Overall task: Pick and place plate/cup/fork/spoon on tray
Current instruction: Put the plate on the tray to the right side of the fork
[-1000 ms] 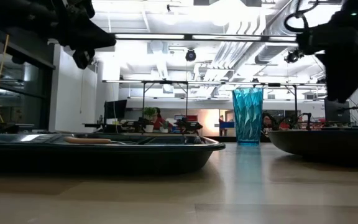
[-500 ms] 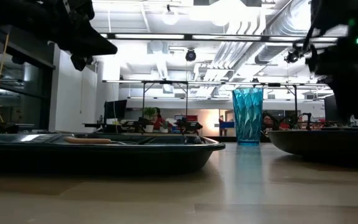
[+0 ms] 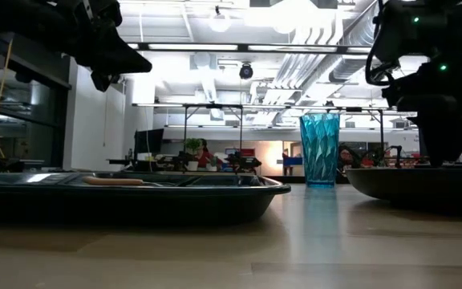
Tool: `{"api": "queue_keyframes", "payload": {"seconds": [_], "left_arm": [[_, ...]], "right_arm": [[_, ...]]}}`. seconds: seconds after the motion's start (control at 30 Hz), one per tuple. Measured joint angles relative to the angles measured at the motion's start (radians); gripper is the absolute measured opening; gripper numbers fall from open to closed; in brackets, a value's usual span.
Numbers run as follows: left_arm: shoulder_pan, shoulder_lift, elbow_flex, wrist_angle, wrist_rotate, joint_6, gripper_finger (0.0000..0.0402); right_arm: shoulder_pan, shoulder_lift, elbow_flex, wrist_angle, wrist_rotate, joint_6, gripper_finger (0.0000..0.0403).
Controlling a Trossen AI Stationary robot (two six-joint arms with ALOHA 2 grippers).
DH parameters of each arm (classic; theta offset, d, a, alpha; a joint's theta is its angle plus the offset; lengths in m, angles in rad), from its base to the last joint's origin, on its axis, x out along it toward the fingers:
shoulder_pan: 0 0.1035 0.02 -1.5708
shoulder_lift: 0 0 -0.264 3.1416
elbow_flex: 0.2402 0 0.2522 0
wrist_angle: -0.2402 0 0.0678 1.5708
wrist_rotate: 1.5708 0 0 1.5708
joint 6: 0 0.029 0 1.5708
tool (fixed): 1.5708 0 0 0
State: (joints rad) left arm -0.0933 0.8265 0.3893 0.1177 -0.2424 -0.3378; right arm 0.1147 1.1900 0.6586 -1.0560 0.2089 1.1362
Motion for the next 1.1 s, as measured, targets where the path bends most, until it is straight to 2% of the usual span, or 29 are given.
{"api": "queue_keyframes", "payload": {"seconds": [0.17, 0.33, 0.53, 0.63, 0.8, 1.0, 1.1], "left_arm": [[0.0, 0.0, 0.0, -0.001, 0.0, 0.001, 0.0], [0.0, 0.0, 0.0, -0.01, 0.0, 0.001, 0.0], [0.0, 0.0, 0.0, -0.015, 0.0, 0.001, 0.0], [0.0, 0.0, 0.0, -0.015, 0.0, 0.001, 0.0], [0.0, 0.0, 0.0, -0.017, 0.0, 0.001, 0.0], [0.0, 0.0, 0.0, -0.02, 0.0, 0.001, 0.0], [0.0, 0.0, 0.0, -0.02, 0.0, 0.001, 0.0]], "right_arm": [[-0.05, 0.0, -0.025, 0.026, -0.039, -0.063, 0.0243], [-0.092, 0.0, -0.106, 0.151, -0.122, -0.118, 0.0243], [-0.111, 0.0, -0.154, 0.21, -0.138, -0.124, 0.024], [-0.111, 0.0, -0.154, 0.221, -0.139, -0.134, 0.0225], [-0.11, 0.0, -0.153, 0.248, -0.15, -0.161, 0.016], [-0.11, -0.003, -0.144, 0.25, -0.185, -0.158, 0.002], [-0.11, 0.0, -0.122, 0.239, -0.203, -0.174, 0.002]]}}
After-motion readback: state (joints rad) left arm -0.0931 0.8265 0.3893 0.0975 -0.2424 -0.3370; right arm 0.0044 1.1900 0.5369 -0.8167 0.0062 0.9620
